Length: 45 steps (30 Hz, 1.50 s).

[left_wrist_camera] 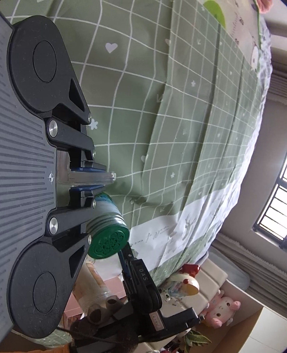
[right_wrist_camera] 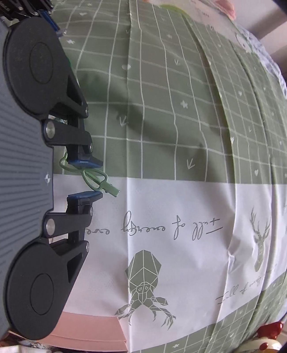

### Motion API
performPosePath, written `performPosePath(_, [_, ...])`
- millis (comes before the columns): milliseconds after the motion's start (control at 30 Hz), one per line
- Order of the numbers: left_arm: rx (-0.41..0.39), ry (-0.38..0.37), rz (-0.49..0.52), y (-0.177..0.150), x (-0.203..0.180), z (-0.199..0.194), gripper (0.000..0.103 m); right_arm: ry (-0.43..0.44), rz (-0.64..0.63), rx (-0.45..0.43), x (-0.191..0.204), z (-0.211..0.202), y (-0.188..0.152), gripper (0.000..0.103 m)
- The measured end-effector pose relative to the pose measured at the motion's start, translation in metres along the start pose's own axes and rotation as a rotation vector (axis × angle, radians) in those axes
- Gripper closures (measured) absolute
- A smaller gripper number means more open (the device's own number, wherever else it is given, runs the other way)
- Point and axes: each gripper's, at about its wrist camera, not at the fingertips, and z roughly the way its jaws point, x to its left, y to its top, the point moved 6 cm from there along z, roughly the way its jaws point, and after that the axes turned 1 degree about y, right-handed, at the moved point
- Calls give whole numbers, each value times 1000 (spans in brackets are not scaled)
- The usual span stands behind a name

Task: Organize soft objects
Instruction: 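Carry both items over the pink box and release them inside with both tools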

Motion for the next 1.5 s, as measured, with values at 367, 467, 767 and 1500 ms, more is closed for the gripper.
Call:
performPosePath(367, [-103,-1,151,34,-105,-57,89,160,-124,-173,2,-162,-37,81])
performPosePath(467, [-109,-21,187,34,-139,-62,89,167,-136,-210,-15,-195,-54,81])
performPosePath(767, [-60,-143,294,16,-259,-41,89,146,-87,-293,-113,-261,-110,81])
performPosePath(1500, [295,-172,329,-67,-391,175,89,70,78,-339,-278,-166,-156,80])
